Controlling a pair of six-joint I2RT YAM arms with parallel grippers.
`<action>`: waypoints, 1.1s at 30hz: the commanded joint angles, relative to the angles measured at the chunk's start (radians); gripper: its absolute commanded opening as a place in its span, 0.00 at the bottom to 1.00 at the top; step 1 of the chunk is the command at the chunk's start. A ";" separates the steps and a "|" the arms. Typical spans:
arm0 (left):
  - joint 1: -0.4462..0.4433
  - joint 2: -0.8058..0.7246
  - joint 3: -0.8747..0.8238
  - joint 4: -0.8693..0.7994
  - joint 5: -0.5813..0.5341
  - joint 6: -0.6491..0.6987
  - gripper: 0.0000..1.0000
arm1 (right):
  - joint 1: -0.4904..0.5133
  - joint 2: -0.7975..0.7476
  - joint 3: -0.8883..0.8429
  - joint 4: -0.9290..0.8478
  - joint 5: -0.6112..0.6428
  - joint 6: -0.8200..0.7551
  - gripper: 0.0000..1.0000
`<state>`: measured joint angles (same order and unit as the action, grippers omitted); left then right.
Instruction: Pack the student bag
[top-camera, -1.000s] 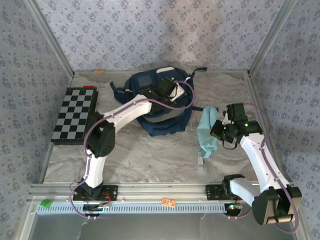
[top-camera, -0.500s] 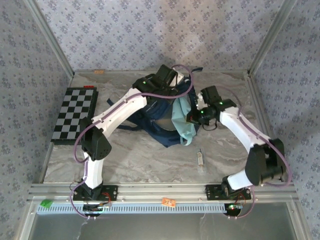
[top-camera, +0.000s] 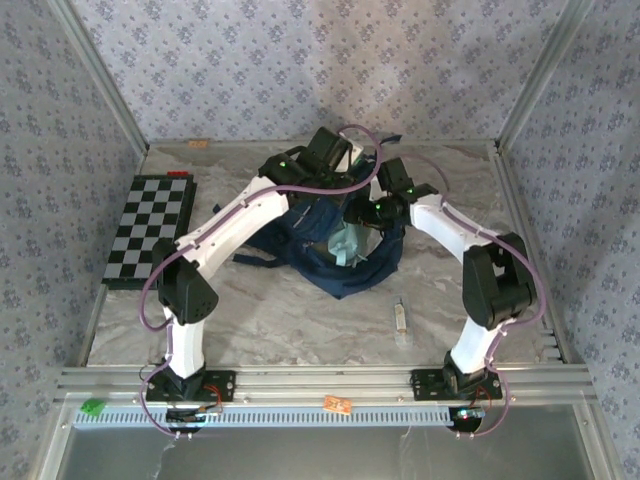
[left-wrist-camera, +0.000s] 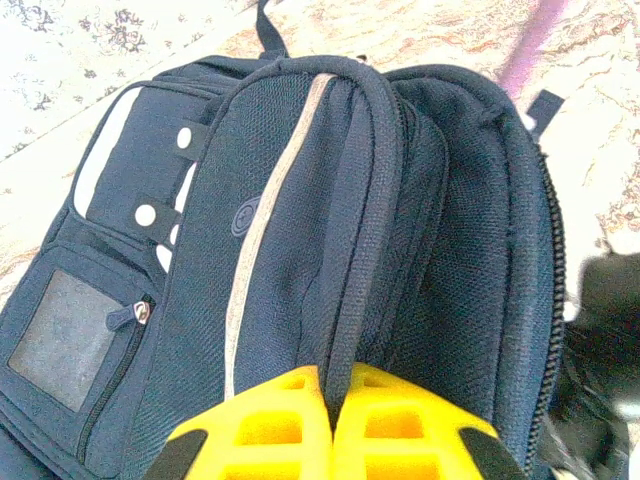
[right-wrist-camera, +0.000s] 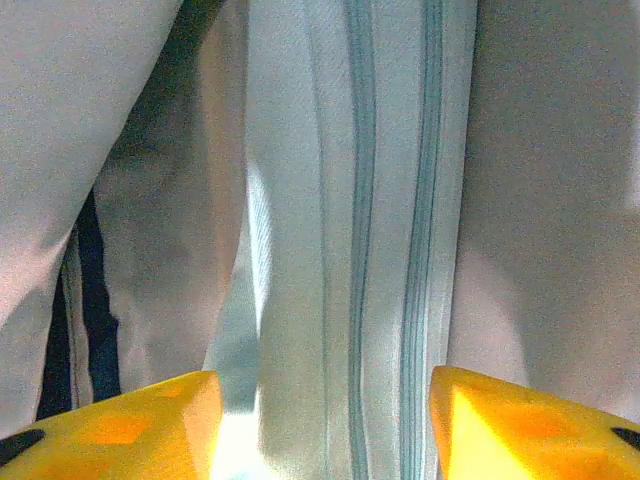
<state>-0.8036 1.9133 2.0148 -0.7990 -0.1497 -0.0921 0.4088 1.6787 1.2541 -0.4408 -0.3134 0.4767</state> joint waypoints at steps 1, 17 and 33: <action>-0.014 -0.100 0.013 0.089 0.012 -0.013 0.00 | 0.041 -0.164 -0.084 -0.014 0.085 0.007 0.61; -0.012 -0.151 -0.059 0.110 0.032 -0.084 0.00 | 0.131 -0.047 -0.171 0.350 0.192 0.049 0.18; 0.009 -0.140 -0.192 0.228 0.096 -0.238 0.00 | 0.000 -0.255 -0.281 0.178 0.045 -0.031 0.51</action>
<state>-0.7876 1.8332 1.8389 -0.6685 -0.1020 -0.2626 0.4667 1.5158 0.9989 -0.1455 -0.2493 0.4763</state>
